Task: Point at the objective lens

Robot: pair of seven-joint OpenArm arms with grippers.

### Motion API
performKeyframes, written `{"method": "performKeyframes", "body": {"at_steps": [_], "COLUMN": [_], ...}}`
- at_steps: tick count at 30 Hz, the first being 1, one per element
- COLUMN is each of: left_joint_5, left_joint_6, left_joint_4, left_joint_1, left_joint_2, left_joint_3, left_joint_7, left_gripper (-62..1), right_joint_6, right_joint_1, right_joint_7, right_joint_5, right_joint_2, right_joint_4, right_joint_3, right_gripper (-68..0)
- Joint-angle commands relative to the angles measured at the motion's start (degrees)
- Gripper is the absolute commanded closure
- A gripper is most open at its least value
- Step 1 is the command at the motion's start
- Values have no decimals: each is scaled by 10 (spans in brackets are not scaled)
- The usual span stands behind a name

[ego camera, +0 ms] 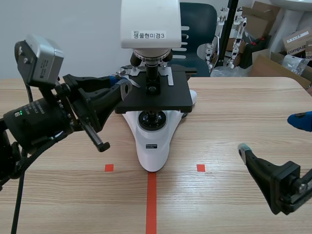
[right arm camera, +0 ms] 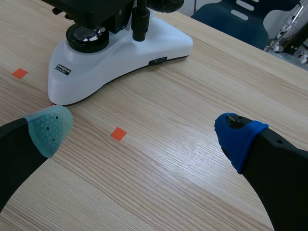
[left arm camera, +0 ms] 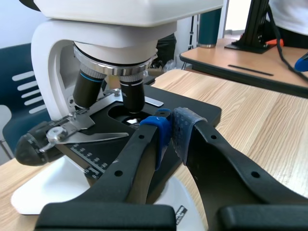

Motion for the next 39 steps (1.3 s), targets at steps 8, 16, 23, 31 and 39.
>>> {"method": "performKeyframes", "body": {"at_steps": [8, 16, 23, 31, 39], "left_joint_5": [34, 34, 37, 35, 49], "left_joint_6": [10, 16, 15, 15, 10], "left_joint_4": [2, -78, -99, -99, -99], "left_joint_1": [3, 2, -9, -23, -23], "left_joint_2": [3, 3, 3, 4, 31], "left_joint_3": [-6, -6, -6, -6, -6], "left_joint_7": [-36, -107, -120, -120, -123], "left_gripper": [-42, -42, -42, -42, -42], "right_joint_6": [0, 0, 0, 0, 0], "right_joint_1": [6, 6, 6, 6, 6], "right_joint_7": [6, 6, 6, 6, 6], "right_joint_5": [4, 4, 4, 4, 4], "right_joint_2": [5, 5, 5, 5, 5], "right_joint_4": [4, 4, 4, 4, 4], "right_joint_3": [2, 2, 2, 2, 2], "right_gripper": [-679, -679, -679, -679, -679]}}
